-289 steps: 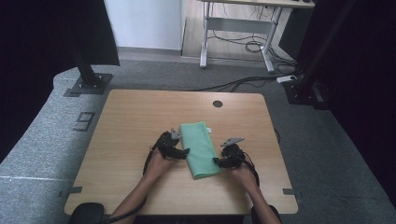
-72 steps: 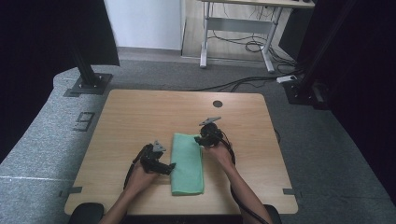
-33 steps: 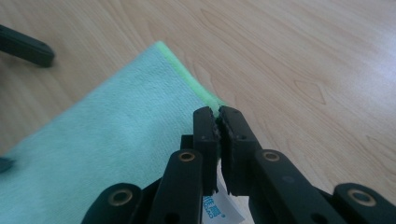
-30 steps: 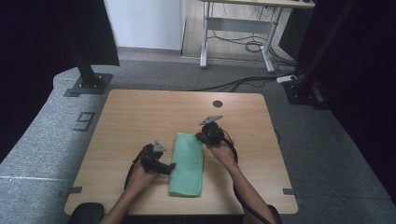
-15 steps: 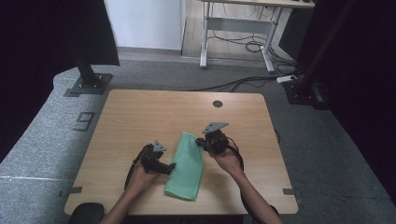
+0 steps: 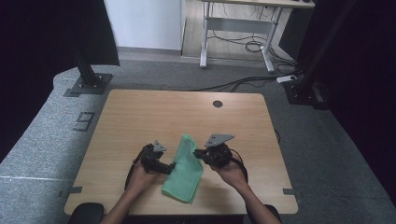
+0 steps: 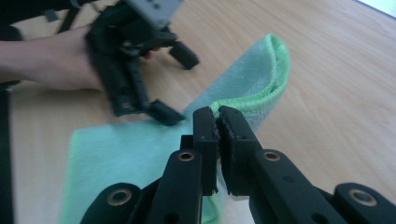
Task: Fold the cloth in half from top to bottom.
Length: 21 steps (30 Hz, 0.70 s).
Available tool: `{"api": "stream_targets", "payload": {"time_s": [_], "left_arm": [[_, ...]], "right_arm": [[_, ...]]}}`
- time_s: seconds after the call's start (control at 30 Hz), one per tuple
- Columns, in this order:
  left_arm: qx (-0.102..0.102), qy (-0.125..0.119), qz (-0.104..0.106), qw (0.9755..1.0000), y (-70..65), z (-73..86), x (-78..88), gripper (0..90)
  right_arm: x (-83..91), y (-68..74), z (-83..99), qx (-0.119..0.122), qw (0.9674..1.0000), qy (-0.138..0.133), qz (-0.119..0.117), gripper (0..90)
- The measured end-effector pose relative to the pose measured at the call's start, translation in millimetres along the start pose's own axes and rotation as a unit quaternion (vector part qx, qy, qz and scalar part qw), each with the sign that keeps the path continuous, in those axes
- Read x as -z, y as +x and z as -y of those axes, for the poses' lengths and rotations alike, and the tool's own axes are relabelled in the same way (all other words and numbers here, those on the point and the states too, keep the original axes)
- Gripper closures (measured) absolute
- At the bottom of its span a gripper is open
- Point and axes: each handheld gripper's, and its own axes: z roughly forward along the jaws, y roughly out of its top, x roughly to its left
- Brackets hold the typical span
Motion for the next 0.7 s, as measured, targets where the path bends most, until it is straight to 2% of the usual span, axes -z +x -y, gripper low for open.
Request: {"api": "stream_targets", "payload": {"time_s": [0.27,0.5,0.7], "left_arm": [[0.004,0.001,-0.005,1.0,0.5,-0.8,-0.5,0.0],[0.009,0.001,-0.009,0.9999,1.8,-2.1,-1.6,0.0],[0.009,-0.001,-0.008,0.9999,2.1,-2.1,-1.9,0.0]], "right_arm": [[3.3,21.9,12.4,0.001,0.9995,0.0,-0.03,84.1],[-5.0,33.8,24.6,-0.007,0.9985,0.007,-0.054,84.0],[-11.9,48.2,34.1,-0.006,0.997,0.016,-0.075,84.0]]}}
